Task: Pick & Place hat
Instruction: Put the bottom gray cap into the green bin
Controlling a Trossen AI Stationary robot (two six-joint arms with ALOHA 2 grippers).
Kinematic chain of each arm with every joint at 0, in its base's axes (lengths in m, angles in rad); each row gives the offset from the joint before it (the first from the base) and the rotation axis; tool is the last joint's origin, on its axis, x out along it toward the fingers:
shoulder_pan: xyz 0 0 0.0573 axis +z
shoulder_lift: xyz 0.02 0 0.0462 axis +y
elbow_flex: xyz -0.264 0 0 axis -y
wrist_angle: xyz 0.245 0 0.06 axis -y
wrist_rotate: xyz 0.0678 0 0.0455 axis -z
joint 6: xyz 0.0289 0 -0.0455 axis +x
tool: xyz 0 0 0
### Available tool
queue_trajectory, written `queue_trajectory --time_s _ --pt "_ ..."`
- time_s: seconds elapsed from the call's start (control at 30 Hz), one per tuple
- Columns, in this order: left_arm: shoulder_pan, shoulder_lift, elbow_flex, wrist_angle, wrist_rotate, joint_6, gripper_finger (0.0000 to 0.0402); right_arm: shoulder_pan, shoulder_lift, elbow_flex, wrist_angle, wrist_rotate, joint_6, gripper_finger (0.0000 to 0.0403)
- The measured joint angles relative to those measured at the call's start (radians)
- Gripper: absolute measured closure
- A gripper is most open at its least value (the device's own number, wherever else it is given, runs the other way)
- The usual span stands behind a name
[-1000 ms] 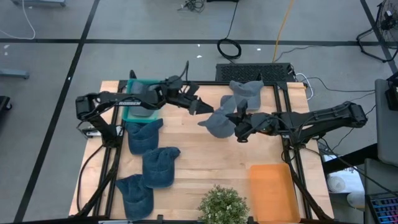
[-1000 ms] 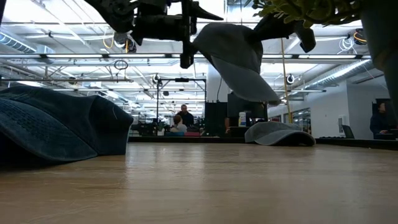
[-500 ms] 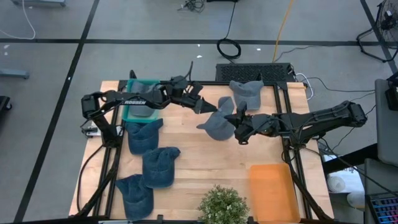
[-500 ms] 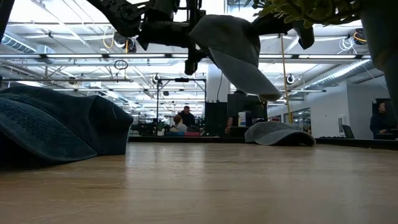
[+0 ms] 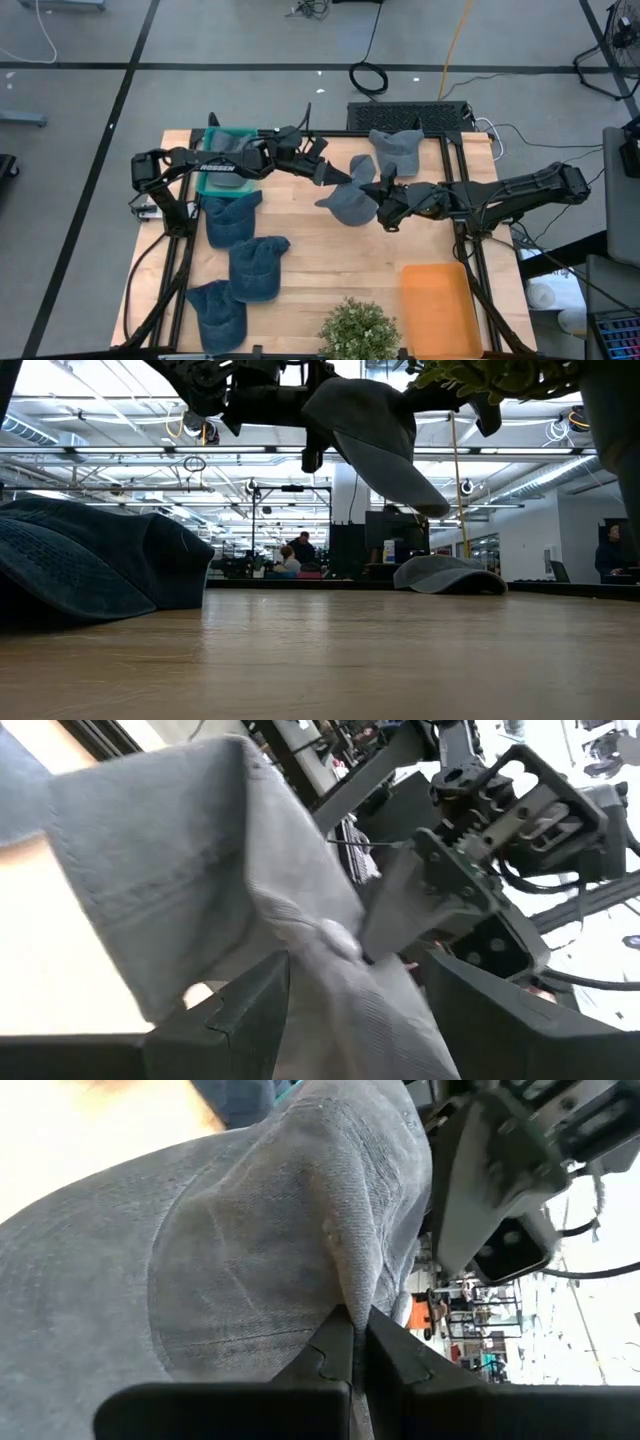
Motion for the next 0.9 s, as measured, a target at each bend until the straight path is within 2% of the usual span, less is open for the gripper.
queue_trajectory --time_s 0.33,0.53,0.9 --pt "0.0 0.0 0.0 0.001 -0.032 -0.004 0.0165 -0.001 0.026 0.0 0.015 -0.029 -0.002 0.0403" --pt "0.0 0.0 0.0 0.002 0.013 -0.038 0.0165 -0.028 0.059 0.0 0.025 -0.024 -0.029 0.0403" --pt "-0.01 0.0 0.0 0.002 0.023 -0.029 0.0165 -0.041 0.059 0.0 0.102 -0.029 -0.072 0.0403"
